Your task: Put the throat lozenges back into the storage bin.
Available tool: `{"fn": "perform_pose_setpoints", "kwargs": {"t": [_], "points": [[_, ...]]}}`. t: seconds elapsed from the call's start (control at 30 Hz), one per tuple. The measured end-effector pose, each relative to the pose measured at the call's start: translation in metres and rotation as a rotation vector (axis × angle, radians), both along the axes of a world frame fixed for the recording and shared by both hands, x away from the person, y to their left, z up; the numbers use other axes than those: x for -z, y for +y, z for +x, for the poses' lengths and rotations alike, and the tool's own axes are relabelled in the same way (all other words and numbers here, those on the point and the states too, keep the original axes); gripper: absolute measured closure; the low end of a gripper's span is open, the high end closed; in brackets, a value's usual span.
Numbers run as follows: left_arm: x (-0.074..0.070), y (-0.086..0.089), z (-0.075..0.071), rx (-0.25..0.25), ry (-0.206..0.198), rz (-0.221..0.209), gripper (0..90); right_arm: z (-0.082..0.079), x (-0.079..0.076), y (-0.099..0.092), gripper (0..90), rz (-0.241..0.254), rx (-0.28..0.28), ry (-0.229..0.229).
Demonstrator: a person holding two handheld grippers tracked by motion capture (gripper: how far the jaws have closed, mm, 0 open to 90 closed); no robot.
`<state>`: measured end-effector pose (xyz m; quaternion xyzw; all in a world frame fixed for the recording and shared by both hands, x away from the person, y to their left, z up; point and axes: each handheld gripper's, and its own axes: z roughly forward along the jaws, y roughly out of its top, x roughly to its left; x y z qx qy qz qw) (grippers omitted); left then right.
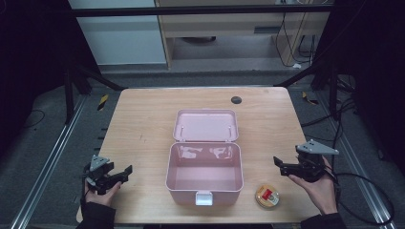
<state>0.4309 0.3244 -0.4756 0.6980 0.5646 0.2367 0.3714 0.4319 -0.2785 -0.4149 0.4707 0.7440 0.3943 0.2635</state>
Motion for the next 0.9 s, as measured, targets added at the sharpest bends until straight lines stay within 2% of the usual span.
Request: {"fn": "perform_pose_setpoints", "kwargs": {"t": [0.07,0.13,0.2,0.27,0.43,0.5,0.57,0.6,0.7,0.73,0.9], "points": [[0.001,0.0,0.0,0.005,0.002,0.004,22.1,0.0,-0.003,0.001,9.3,0.001,-0.008,0.004],[0.002,-0.001,0.001,0.013,0.006,0.007,22.3,0.001,-0.014,0.007,7.6,-0.019,-0.049,0.006],[0.002,-0.002,0.001,0.015,0.008,0.011,22.3,0.002,-0.02,0.01,7.5,-0.051,-0.077,0.001],[0.003,-0.002,0.002,0.018,0.009,0.012,22.3,0.002,-0.023,0.011,7.3,-0.059,-0.087,0.004],[0.003,-0.003,0.002,0.026,0.011,0.019,22.6,0.004,-0.036,0.02,6.2,-0.138,-0.19,0.027],[0.003,-0.003,0.002,0.028,0.012,0.018,22.6,0.004,-0.037,0.022,6.1,-0.153,-0.207,0.033],[0.004,-0.004,0.002,0.035,0.017,0.023,22.7,0.004,-0.039,0.027,5.7,-0.206,-0.268,0.057],[0.004,-0.004,0.002,0.038,0.017,0.023,22.8,0.004,-0.039,0.028,5.6,-0.22,-0.281,0.063],[0.004,-0.005,0.002,0.045,0.02,0.027,22.8,0.004,-0.038,0.031,5.4,-0.243,-0.313,0.079],[0.004,-0.006,0.002,0.052,0.023,0.028,22.9,0.004,-0.037,0.034,4.8,-0.262,-0.345,0.095],[0.005,-0.008,0.003,0.064,0.027,0.04,23.0,0.003,-0.032,0.038,4.4,-0.303,-0.394,0.13]]}}
